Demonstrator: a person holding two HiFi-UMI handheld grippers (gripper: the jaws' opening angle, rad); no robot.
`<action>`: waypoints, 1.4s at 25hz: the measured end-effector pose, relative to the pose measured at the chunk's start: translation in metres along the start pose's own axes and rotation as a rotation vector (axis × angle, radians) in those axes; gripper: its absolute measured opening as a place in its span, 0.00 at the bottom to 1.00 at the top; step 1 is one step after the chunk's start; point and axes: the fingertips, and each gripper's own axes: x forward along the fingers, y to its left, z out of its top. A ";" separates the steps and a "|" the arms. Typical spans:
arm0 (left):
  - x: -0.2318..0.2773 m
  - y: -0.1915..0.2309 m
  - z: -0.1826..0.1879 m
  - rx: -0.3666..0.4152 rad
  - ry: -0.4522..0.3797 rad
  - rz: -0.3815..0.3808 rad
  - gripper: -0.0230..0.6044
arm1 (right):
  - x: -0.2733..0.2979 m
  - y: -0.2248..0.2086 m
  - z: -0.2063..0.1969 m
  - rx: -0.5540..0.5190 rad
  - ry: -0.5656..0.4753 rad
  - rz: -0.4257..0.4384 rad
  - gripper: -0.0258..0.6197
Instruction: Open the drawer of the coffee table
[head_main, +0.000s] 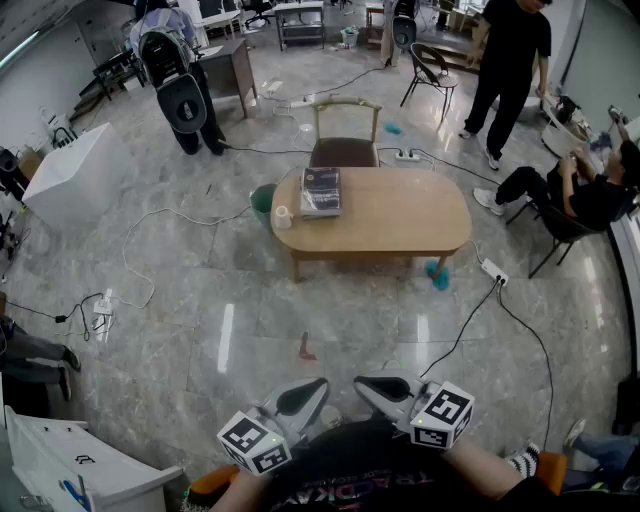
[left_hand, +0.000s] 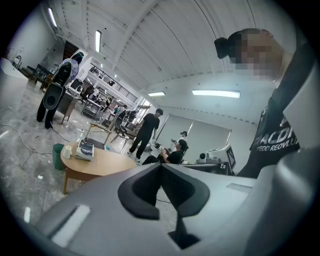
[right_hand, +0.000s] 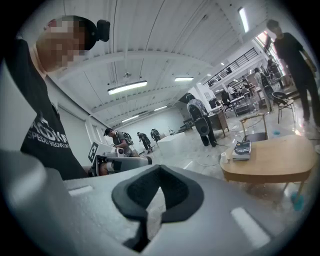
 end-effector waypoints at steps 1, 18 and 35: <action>-0.001 0.000 0.000 0.000 0.003 0.004 0.05 | 0.001 0.001 -0.001 0.000 0.000 0.001 0.04; 0.004 -0.001 -0.002 0.000 0.008 -0.011 0.05 | 0.001 0.000 -0.001 0.005 -0.015 0.030 0.04; 0.026 -0.003 -0.006 -0.003 0.015 -0.026 0.05 | -0.009 -0.017 0.002 -0.022 -0.006 0.021 0.04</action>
